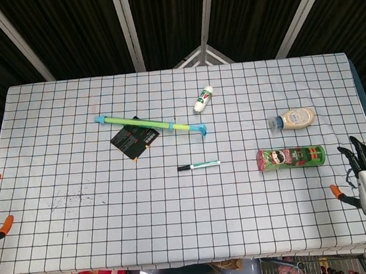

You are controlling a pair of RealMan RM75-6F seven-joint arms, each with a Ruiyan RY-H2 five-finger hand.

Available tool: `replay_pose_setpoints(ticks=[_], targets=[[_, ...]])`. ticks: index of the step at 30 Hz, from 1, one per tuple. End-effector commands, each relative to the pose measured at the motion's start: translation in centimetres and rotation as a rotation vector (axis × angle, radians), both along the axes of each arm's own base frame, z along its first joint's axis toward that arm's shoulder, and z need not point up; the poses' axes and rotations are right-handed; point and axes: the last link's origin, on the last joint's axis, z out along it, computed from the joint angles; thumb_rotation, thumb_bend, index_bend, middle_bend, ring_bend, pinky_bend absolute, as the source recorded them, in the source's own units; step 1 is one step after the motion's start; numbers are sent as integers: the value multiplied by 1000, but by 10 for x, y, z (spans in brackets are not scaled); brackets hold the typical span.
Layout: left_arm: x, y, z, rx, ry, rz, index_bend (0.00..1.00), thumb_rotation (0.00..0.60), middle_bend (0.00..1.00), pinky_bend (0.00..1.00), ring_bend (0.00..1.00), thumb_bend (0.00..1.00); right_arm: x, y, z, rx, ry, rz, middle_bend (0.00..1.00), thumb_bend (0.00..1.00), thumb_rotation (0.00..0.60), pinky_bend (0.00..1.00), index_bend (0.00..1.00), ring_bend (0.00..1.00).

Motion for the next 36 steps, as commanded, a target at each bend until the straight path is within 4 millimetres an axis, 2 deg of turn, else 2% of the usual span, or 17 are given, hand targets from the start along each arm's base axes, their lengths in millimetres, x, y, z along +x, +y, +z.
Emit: replay_pose_setpoints(ticks=[1, 8, 13, 21, 31, 36], targets=[[0, -2, 0, -2, -2, 0, 51, 600, 0, 48, 0, 420, 5, -3, -3, 10, -12, 6, 56, 206, 600, 171, 217, 129], [4, -1, 2, -4, 10, 1, 51, 600, 0, 48, 0, 420, 28, -25, -17, 57, -65, 15, 56, 207, 600, 171, 224, 129], [8, -1, 2, -5, -4, -11, 51, 600, 0, 48, 0, 420, 58, -52, -40, 119, -73, 21, 56, 207, 600, 171, 243, 129], [-3, 1, 3, 1, 10, 18, 51, 600, 0, 48, 0, 420, 114, -103, -99, 244, -59, 20, 56, 206, 600, 170, 282, 129], [-25, 5, 6, 5, 21, 71, 51, 600, 0, 48, 0, 420, 171, -140, -165, 327, -8, 1, 55, 206, 600, 171, 304, 129], [-34, 6, 7, 10, 25, 89, 51, 600, 0, 48, 0, 420, 189, -151, -186, 352, -10, -9, 56, 207, 600, 171, 334, 129]])
